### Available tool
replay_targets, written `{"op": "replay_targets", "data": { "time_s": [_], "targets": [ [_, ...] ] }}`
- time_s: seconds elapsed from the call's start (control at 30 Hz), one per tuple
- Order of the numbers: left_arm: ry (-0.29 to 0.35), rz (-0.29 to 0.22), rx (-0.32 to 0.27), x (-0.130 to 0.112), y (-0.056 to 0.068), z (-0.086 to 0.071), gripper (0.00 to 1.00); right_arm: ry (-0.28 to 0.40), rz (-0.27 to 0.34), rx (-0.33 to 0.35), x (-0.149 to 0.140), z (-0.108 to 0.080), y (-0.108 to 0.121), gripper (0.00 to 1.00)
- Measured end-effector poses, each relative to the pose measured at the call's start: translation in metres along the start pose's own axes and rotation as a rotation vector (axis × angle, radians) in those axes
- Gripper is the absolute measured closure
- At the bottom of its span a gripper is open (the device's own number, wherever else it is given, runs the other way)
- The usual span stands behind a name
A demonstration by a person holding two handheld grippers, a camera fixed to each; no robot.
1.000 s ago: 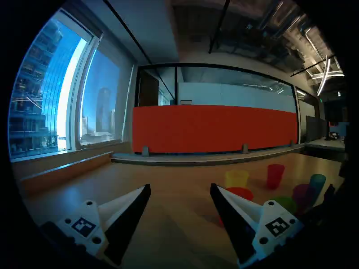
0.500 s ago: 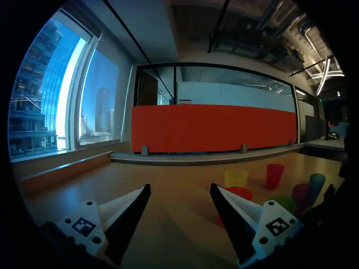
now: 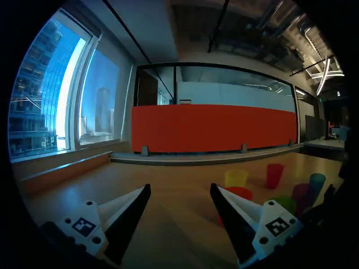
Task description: Pour water
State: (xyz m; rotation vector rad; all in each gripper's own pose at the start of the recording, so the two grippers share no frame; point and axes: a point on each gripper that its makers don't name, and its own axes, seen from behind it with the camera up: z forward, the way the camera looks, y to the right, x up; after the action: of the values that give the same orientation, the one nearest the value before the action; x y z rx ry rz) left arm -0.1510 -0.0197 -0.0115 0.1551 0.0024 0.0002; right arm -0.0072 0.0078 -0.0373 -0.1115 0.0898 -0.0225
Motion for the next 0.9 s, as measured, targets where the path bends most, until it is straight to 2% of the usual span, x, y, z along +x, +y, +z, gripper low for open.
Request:
{"op": "replay_targets", "data": {
  "time_s": [0.17,0.37,0.6,0.9],
  "targets": [
    [0.000,0.001,0.000,0.000,0.000,0.000,0.01,-0.006,-0.020,-0.005,-0.018,0.001,0.000,0.00],
    [0.000,0.001,0.000,0.000,0.000,0.000,0.02,-0.018,0.022,0.005,-0.038,0.007,-0.005,0.01],
    [0.000,0.000,0.000,0.000,0.000,0.000,0.01,0.000,0.057,0.017,-0.042,0.015,-0.007,0.00],
    [0.000,0.000,0.000,0.000,0.000,-0.001,0.02,-0.009,0.051,-0.001,-0.049,0.025,-0.001,0.01]
  ]
}}
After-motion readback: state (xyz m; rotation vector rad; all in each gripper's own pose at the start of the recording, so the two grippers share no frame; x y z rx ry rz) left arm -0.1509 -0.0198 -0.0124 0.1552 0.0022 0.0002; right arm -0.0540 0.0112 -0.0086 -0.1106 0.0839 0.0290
